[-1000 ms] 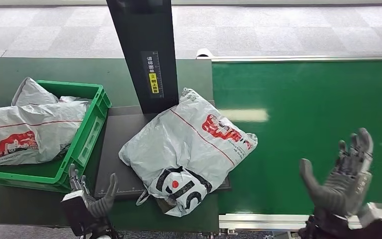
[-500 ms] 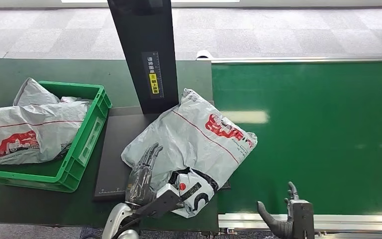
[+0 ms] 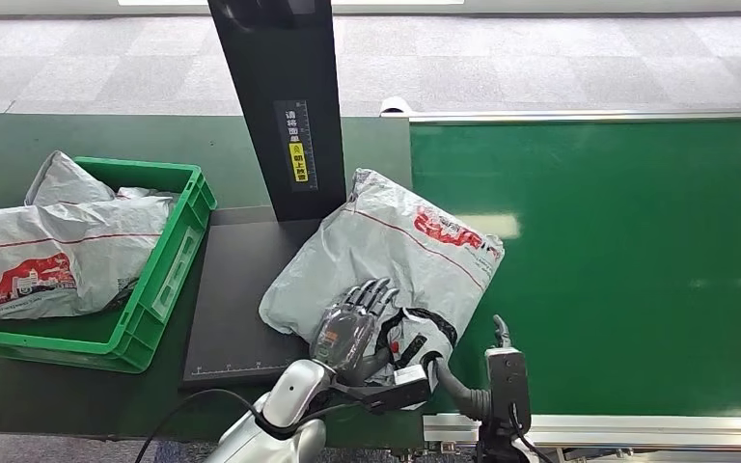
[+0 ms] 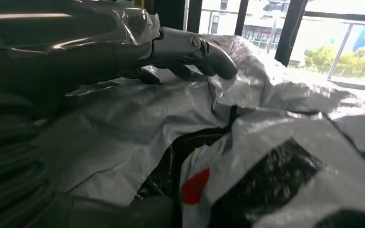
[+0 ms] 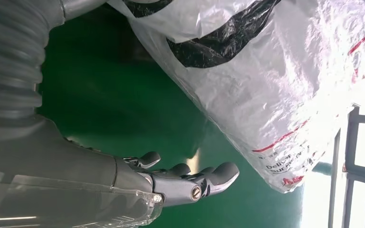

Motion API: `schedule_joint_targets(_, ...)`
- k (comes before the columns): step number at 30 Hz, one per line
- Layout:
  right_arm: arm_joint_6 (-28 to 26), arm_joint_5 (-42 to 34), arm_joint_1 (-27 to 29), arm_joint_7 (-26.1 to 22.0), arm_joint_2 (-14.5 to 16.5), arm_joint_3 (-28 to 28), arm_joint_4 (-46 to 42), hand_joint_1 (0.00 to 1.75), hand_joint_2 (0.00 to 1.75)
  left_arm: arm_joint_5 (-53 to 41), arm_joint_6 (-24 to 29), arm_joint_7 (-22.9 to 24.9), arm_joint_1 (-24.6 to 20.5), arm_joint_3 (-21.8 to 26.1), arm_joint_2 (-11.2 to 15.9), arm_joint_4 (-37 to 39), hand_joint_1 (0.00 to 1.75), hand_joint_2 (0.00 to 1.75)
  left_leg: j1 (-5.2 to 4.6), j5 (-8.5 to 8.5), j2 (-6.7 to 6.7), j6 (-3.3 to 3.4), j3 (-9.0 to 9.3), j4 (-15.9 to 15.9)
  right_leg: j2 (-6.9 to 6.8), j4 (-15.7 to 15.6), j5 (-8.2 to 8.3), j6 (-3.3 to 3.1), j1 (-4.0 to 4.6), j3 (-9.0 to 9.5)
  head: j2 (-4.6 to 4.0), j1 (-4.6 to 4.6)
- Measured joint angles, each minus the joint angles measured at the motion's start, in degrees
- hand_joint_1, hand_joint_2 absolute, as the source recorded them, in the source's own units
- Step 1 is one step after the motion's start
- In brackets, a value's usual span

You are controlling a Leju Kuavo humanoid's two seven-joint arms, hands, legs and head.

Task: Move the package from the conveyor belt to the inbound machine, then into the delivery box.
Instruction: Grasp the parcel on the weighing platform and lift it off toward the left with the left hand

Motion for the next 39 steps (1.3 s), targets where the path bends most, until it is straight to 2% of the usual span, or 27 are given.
schedule_joint_targets(5,-0.3,-1.9,-2.5,-1.2,-1.0,1.0,3.2,0.00,1.75,-0.6,-0.8,0.7,-3.5,-0.4,-1.4,7.3,1.75,1.75,0.00,0.00,0.00,0.00,0.04,0.0,0.00,0.0,-0.01,0.00,0.00,0.07,0.00,0.01)
schedule_joint_targets(11,-1.0,-2.6,-3.8,-2.0,-1.8,2.4,5.3,0.00,1.75,0.0,-0.7,-0.4,-5.9,-0.3,-1.8,11.4,1.75,1.75,0.00,-0.01,-0.01,0.00,0.21,0.0,-0.01,0.0,-0.01,0.00,0.00,0.27,0.00,0.00)
schedule_joint_targets(15,-1.6,-2.9,-3.9,-2.0,-2.2,2.8,5.7,0.00,1.75,4.9,1.9,-4.4,-6.3,1.2,-1.6,12.2,1.75,1.75,0.00,-0.01,0.00,0.00,0.29,0.0,0.00,0.0,-0.01,0.00,0.01,0.31,0.00,0.00)
schedule_joint_targets(18,-2.2,-3.2,-3.8,-2.0,-2.5,2.9,5.7,0.00,1.75,13.4,3.7,-9.7,-6.0,3.9,-1.2,10.7,1.74,1.75,0.01,0.00,0.01,0.00,0.29,0.0,0.01,0.0,0.00,-0.01,0.01,0.28,0.00,0.00)
schedule_joint_targets(21,-3.3,-3.2,-3.3,-2.0,-2.8,2.9,5.7,0.00,1.75,22.4,5.1,-12.8,-4.3,7.1,0.4,3.0,1.71,1.75,0.01,0.00,0.02,-0.01,0.21,0.0,0.03,0.0,0.00,-0.01,0.02,0.19,0.00,-0.01)
schedule_joint_targets(24,-4.3,-3.5,-2.8,-2.0,-3.0,2.9,5.6,0.00,1.75,30.7,6.2,-14.1,-2.3,10.3,2.7,-10.7,1.71,1.75,0.01,0.01,0.02,-0.01,0.11,0.0,0.03,0.0,0.00,-0.01,0.02,0.10,0.00,-0.01)
schedule_joint_targets(27,-5.2,-4.1,-2.4,-2.3,-3.2,2.8,5.5,0.00,1.75,36.2,10.0,-16.5,-1.0,13.4,5.2,-24.6,1.66,1.75,0.02,0.01,0.02,-0.02,0.04,0.0,0.03,0.0,-0.01,-0.01,0.02,0.04,0.00,0.00)
schedule_joint_targets(31,-6.8,-5.1,-1.5,-3.6,-3.2,2.8,5.5,0.00,1.75,46.2,15.8,-24.3,0.4,18.7,7.6,-38.6,1.62,1.75,0.02,0.01,0.03,-0.02,-0.01,0.0,0.03,0.0,-0.02,-0.02,0.02,0.01,0.00,0.01)
schedule_joint_targets(35,-8.0,-6.1,-0.6,-4.1,-3.2,2.9,5.5,0.00,1.75,57.8,16.7,-31.9,1.3,27.0,8.9,-46.2,1.64,1.75,0.02,0.01,0.04,-0.02,-0.01,0.0,0.03,0.0,-0.03,-0.02,0.02,0.01,0.00,0.01)
schedule_joint_targets(39,-8.6,-6.6,-0.1,-4.2,-3.2,3.3,5.3,0.00,1.75,62.9,16.7,-34.8,1.6,33.8,10.2,-49.0,1.70,1.75,0.02,0.03,0.04,-0.03,0.02,0.0,0.03,0.0,-0.02,-0.02,0.02,0.03,0.00,0.00)
